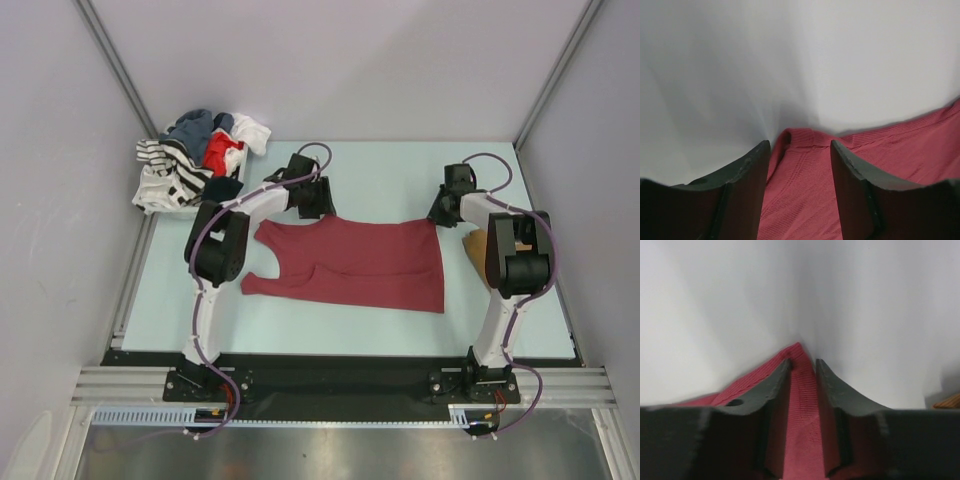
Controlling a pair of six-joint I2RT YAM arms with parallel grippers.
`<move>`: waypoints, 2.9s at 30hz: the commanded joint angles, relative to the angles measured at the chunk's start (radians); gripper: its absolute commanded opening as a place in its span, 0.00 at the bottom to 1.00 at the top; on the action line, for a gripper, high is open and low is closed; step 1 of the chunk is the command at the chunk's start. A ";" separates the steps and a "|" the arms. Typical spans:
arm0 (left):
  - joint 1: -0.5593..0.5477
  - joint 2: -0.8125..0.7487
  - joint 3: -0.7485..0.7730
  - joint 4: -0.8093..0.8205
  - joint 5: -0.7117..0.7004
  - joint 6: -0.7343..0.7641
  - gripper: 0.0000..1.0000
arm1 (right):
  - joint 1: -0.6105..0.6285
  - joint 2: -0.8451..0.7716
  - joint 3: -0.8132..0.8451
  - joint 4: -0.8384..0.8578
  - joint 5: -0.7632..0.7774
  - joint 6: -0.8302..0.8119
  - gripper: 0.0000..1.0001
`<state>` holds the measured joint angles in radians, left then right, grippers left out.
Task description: Fold and stack the tank tops
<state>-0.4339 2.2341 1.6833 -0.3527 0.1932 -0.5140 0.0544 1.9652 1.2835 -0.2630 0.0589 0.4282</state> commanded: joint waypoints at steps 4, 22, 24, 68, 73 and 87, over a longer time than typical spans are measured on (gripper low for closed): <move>-0.019 0.044 0.085 0.000 0.026 0.015 0.41 | -0.004 0.017 0.040 0.027 -0.002 -0.011 0.19; -0.019 -0.008 0.084 -0.006 0.009 0.037 0.00 | 0.005 -0.011 0.051 0.007 0.041 -0.022 0.00; -0.019 -0.019 0.078 -0.002 0.009 0.043 0.00 | 0.005 -0.035 0.042 0.007 0.042 -0.025 0.00; -0.040 -0.341 -0.361 0.210 -0.049 0.097 0.00 | 0.030 -0.374 -0.273 0.074 0.073 0.007 0.04; -0.048 -0.389 -0.431 0.230 -0.063 0.091 0.00 | 0.041 -0.430 -0.328 0.064 0.099 0.024 0.04; -0.112 -0.511 -0.586 0.290 -0.132 0.078 0.00 | 0.045 -0.583 -0.489 0.053 0.147 0.078 0.02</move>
<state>-0.5346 1.7866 1.1244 -0.1036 0.1062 -0.4435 0.0971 1.4242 0.8162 -0.2161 0.1570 0.4824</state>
